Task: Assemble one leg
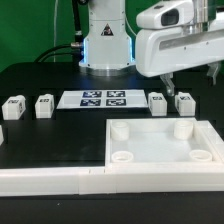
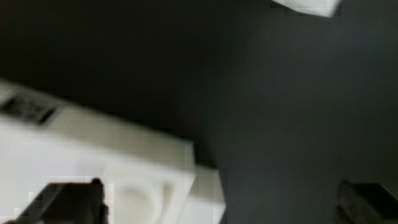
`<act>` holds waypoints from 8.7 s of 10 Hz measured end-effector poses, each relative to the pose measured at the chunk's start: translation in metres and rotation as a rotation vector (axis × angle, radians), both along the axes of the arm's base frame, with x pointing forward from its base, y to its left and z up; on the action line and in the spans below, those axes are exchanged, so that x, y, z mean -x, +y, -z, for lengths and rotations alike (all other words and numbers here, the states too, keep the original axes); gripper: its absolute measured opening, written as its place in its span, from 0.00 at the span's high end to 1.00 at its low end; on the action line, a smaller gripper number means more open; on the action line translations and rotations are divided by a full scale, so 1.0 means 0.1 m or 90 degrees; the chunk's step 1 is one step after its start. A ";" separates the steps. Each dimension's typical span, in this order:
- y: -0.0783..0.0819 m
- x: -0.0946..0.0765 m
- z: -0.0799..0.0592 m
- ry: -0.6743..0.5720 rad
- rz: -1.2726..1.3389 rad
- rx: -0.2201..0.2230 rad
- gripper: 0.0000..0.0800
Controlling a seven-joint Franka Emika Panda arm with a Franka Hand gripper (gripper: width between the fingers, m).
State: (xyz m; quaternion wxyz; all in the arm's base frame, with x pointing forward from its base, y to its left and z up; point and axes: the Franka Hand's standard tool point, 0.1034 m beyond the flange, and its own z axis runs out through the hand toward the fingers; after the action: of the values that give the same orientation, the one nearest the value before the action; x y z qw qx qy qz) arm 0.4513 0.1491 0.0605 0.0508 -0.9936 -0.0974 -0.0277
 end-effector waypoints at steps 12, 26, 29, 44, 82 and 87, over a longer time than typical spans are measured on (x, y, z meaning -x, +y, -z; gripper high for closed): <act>0.12 0.25 0.28 0.448 0.052 0.032 0.19; 0.20 0.66 0.54 0.525 0.080 0.073 0.19; 0.20 0.66 0.54 0.525 0.080 0.073 0.46; -0.10 -0.12 -0.28 0.331 0.049 0.021 0.64; -0.35 -1.69 -0.16 -0.359 0.059 -0.050 0.63; -0.35 -1.67 -0.12 -0.334 0.071 -0.049 0.53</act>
Offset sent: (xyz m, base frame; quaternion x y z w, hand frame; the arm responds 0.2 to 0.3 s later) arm 0.0000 0.0000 0.0000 0.0000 -0.0899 0.0000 0.9960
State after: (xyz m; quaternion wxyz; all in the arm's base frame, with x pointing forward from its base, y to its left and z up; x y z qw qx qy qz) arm 0.6187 0.1144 0.0730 0.0602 -0.9535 -0.0511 -0.2910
